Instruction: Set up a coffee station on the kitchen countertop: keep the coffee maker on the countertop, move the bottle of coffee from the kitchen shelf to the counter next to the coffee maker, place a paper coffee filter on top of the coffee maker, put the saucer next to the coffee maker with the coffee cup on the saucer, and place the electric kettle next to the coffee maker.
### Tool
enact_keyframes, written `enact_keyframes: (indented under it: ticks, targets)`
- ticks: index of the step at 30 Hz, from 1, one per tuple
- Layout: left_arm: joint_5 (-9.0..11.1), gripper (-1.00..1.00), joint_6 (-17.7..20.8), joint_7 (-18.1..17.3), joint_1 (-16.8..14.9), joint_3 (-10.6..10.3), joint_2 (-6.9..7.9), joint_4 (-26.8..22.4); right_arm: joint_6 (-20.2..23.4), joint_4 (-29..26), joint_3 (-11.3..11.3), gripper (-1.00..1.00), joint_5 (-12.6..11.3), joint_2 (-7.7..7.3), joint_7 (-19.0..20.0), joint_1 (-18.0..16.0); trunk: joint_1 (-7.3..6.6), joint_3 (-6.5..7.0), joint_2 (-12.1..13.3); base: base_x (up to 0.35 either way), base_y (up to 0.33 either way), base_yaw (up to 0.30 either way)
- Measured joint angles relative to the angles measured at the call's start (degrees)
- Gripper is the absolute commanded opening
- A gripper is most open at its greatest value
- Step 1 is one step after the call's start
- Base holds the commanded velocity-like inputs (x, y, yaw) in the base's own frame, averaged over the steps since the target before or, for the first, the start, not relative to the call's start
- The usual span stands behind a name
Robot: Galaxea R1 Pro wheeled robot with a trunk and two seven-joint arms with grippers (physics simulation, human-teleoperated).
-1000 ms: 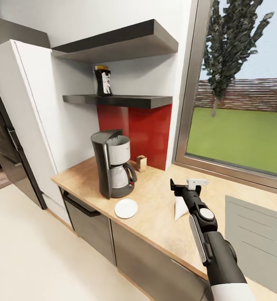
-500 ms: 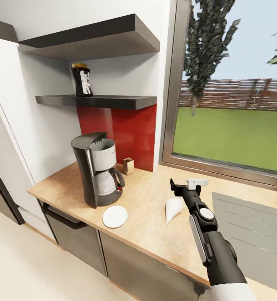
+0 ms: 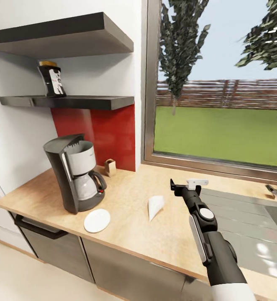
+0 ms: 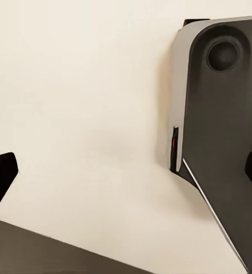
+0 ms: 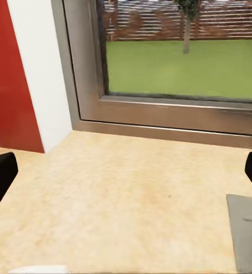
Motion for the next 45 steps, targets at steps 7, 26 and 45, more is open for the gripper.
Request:
enact_keyframes:
  ticks: [7, 26, 45]
  targets:
    - [0.01, 1.0, 0.08, 0.0, 0.21, 0.0, 0.2, 0.08, 0.0, 0.0, 0.0, 1.0, 0.0, -0.01, 0.0, 0.0, -0.02, 0.0, -0.01, 0.115, -0.031, -0.279]
    - [0.0, 1.0, 0.17, 1.84, 1.57, 0.05, 0.22, 0.09, 0.11, -0.21, 0.08, 1.0, 0.0, 0.03, 0.09, -0.02, 0.0, -0.02, -0.01, 0.024, -0.006, -0.016]
    - [0.01, 1.0, 2.16, 1.95, 1.56, 0.01, 0.22, 0.01, 0.16, 0.02, 0.14, 1.0, 0.08, -0.24, 0.39, 0.07, 0.0, -0.02, -0.01, 0.12, 0.0, 0.0]
